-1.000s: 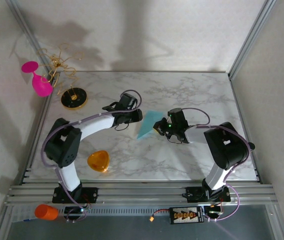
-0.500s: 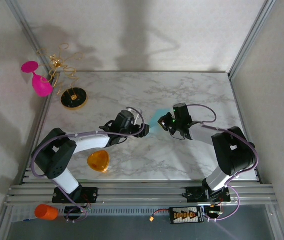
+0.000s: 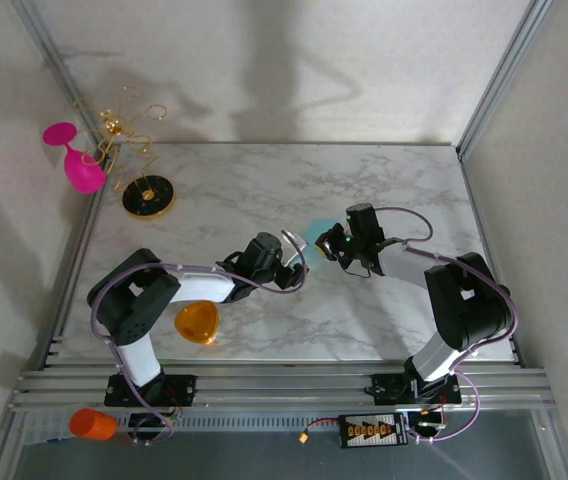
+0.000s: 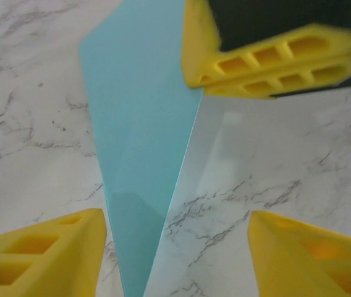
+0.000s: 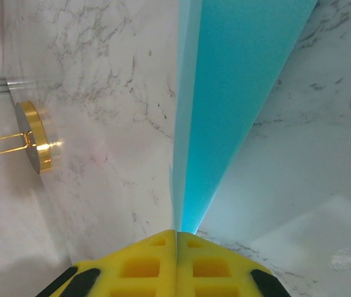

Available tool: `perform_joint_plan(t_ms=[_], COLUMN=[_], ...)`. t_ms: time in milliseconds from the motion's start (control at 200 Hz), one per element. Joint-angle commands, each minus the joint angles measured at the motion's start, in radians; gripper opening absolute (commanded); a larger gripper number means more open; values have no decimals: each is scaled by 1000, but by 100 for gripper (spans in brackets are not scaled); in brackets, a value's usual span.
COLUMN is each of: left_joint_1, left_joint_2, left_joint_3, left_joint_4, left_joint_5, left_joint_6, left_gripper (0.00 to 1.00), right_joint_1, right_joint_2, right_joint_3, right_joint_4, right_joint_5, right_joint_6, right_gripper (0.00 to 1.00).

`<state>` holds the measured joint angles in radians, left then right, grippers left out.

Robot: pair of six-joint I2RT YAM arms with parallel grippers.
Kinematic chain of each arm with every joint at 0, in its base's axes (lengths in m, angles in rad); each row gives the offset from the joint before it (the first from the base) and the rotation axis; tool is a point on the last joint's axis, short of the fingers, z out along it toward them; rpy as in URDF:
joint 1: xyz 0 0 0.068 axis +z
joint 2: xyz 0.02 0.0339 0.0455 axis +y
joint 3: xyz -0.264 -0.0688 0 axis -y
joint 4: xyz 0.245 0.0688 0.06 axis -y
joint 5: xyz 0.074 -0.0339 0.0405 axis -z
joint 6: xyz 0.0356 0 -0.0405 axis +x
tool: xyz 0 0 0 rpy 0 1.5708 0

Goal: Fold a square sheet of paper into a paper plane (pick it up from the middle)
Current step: Fold the wing for the fifth time at the center of the table.

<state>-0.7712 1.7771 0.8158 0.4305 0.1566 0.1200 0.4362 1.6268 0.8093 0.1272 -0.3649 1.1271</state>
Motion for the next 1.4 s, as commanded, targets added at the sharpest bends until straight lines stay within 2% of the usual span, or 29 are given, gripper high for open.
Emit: perform_joint_plan(t_ms=[0,270,681,1111,1227,1397], left_joint_1=[-12,-14,-14,-10,-1,13], left_joint_2=[36,96,121,152,152,154], left_joint_3=[35,61,81,84,85,85], left_joint_4=[46,53,16,-2,-7,-19], left_joint_5=[-26,-90,-49,-9,16,67], left_joint_6=[86,148,170,124,106,69], left_gripper=[58,44,22,13,12,12], right_joint_1=[-6,-7,-8,-29,-42,-64], right_joint_2=[18,27,45,0,-25,-53], right_joint_3=[25,33,37,23,19,10], right_joint_4=[-26,-46,-47,-98,-117,-129], right_joint_5=[-37,-61,-90,-13,21,46], right_joint_6=[-1,-5,11,13,2,-7], right_gripper=[0,1,8,59,65,67])
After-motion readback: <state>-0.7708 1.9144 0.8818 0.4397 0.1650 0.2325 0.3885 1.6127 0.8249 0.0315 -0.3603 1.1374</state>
